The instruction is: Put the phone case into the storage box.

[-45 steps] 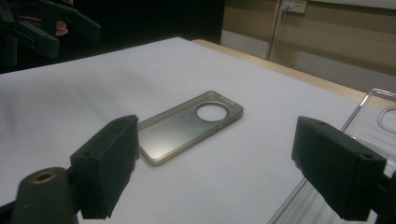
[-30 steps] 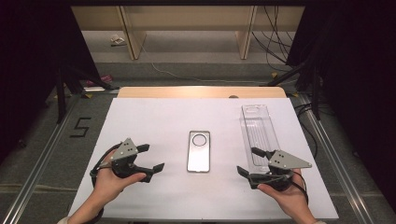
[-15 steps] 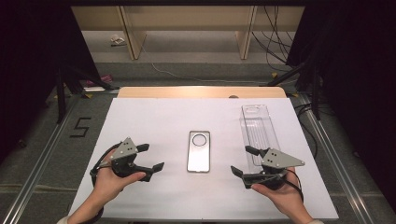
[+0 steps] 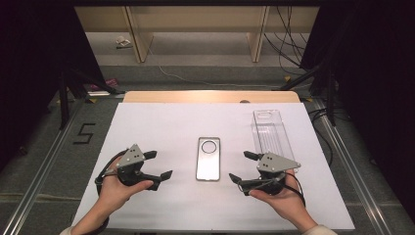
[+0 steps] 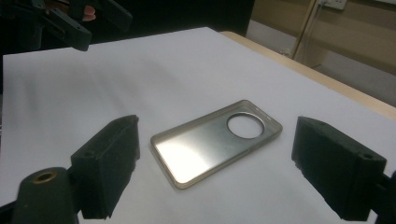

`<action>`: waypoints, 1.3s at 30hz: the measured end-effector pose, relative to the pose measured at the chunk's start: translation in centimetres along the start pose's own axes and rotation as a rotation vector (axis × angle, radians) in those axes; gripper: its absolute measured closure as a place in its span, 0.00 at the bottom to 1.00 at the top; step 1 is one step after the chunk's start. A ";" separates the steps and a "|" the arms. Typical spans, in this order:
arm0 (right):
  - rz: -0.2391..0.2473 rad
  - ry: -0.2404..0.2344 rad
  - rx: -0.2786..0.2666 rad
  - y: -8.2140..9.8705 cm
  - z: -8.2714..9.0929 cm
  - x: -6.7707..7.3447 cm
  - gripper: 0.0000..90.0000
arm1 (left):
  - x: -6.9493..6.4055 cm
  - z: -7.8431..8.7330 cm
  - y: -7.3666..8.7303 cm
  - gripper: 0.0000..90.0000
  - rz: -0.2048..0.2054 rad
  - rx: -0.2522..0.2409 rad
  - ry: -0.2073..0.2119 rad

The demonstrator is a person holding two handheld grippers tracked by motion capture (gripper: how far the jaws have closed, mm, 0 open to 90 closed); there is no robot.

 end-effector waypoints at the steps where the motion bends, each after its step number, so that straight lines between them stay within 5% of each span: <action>1: 0.000 -0.002 0.001 -0.1 -0.1 0.0 0.18 | 0.0 0.0 0.0 0.11 0.001 0.000 0.000; 39: 0.047 -0.095 0.189 -0.7 -7.2 0.6 0.19 | 0.0 0.0 -0.1 0.11 0.000 -0.006 0.001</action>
Point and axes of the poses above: each handheld gripper's, and its own axes: z roughly backward along the jaws, y roughly out of its underside, x roughly to its left, the point moved 1 cm from there along -z, roughly forward along the jaws, and after that the axes turned 8 degrees about -y, right-handed, at the moved point
